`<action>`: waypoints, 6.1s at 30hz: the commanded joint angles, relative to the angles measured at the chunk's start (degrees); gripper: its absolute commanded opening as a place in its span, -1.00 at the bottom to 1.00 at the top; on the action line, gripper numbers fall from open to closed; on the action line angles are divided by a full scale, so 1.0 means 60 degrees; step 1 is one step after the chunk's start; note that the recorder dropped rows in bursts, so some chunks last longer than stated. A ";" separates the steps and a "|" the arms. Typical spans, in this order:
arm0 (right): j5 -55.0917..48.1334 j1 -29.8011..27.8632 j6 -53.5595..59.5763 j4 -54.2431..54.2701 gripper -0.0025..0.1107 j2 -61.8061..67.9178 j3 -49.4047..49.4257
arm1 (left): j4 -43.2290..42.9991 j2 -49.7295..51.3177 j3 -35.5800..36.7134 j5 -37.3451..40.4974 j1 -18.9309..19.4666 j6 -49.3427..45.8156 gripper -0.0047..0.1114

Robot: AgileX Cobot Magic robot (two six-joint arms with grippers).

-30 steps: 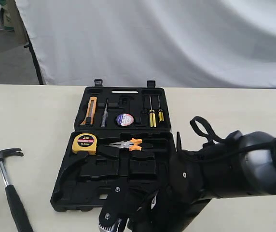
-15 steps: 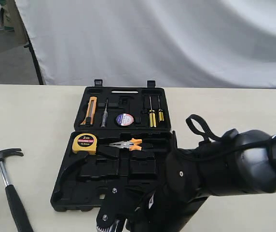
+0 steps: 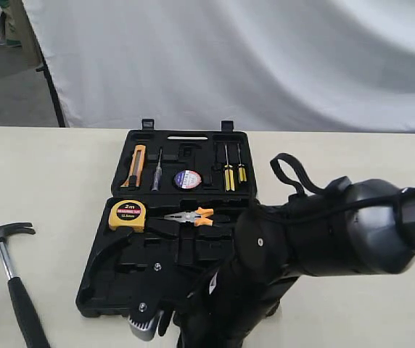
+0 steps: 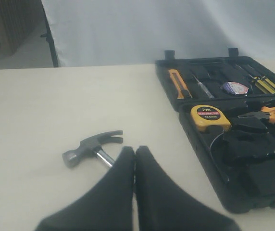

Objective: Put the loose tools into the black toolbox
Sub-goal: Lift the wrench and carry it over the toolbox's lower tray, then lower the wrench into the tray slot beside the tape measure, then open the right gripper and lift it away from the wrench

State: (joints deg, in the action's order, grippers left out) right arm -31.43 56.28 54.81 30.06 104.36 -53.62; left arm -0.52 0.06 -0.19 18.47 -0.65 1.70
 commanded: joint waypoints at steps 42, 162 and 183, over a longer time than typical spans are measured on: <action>-0.1998 0.0441 -0.2992 -0.3142 -0.24 0.1207 -0.1377 | 0.0025 -0.0010 0.0031 -0.0025 -0.0067 0.0011 -0.91; -0.3308 -0.1348 -0.1571 -0.5010 0.15 0.3596 -0.7393 | 0.0025 -0.0010 0.0031 -0.0025 -0.0067 0.0011 -0.91; -0.1577 -0.1348 -0.1613 -0.3357 -0.95 0.3683 -0.7393 | 0.0025 -0.0010 0.0031 -0.0025 -0.0067 0.0011 -0.91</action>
State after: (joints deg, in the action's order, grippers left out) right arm -41.16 48.37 45.37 9.03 125.52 -97.52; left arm -0.52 0.06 -0.19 18.47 -0.65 1.70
